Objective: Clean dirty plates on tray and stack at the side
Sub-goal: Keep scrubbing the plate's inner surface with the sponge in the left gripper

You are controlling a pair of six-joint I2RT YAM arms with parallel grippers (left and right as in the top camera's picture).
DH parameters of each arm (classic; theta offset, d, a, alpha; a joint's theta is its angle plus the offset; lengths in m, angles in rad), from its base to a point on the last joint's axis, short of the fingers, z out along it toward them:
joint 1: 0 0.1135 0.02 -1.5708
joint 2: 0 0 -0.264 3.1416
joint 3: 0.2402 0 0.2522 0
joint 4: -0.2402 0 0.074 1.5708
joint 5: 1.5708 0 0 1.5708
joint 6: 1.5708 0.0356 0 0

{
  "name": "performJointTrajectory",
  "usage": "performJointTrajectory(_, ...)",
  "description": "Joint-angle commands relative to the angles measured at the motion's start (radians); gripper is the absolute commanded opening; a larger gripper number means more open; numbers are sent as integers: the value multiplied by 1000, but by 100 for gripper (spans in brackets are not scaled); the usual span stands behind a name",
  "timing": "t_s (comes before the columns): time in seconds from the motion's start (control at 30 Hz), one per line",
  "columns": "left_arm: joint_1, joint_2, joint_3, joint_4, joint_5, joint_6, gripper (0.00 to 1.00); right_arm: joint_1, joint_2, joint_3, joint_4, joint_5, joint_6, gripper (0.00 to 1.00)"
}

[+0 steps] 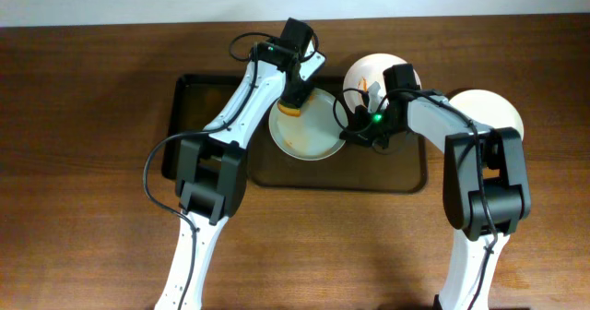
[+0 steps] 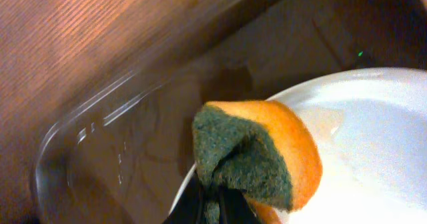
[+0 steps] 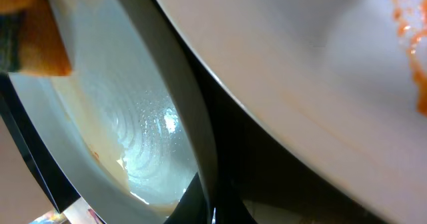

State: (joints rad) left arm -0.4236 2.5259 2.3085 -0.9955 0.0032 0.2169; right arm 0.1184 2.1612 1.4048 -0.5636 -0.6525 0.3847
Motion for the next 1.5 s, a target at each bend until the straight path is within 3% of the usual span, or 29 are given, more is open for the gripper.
performJointTrajectory(0.0, 16, -94, 51, -98, -18, -266, 0, 5, 40, -14, -14, 47, -33, 4)
performJointTrajectory(0.07, 13, -87, 40, -199, 10, -401, 0, 5, 40, -14, -14, 47, -33, 4)
performJointTrajectory(0.17, -7, -86, -76, -224, 151, -408, 0, 5, 40, -14, -14, 54, -33, 4)
performJointTrajectory(0.27, -53, -86, -208, -182, 150, -424, 0, 5, 40, -14, -14, 54, -33, 4)
performJointTrajectory(0.4, -126, -86, -358, -139, 106, -581, 0, 5, 40, -14, -15, 54, -33, 4)
performJointTrajectory(0.5, -143, -94, -356, -152, 183, -590, 0, 5, 40, -14, -15, 54, -33, 4)
performJointTrajectory(0.67, -143, -96, -356, -250, 215, -449, 0, 5, 40, -14, -15, 54, -32, 4)
performJointTrajectory(0.73, -143, -96, -356, -245, 214, -230, 0, 5, 40, -14, -15, 54, -32, 4)
performJointTrajectory(0.8, -142, -96, -356, -239, 215, -110, 0, 5, 40, -14, -15, 54, -32, 4)
performJointTrajectory(1.0, -119, -96, -350, -181, 200, -43, 0, 5, 40, -14, -15, 54, -33, 4)
performJointTrajectory(1.33, -124, -96, -349, -130, -142, -338, 0, 5, 40, -14, -15, 54, -33, 4)
performJointTrajectory(1.47, -126, -96, -349, -59, -319, -400, 0, 5, 40, -14, -15, 54, -33, 4)
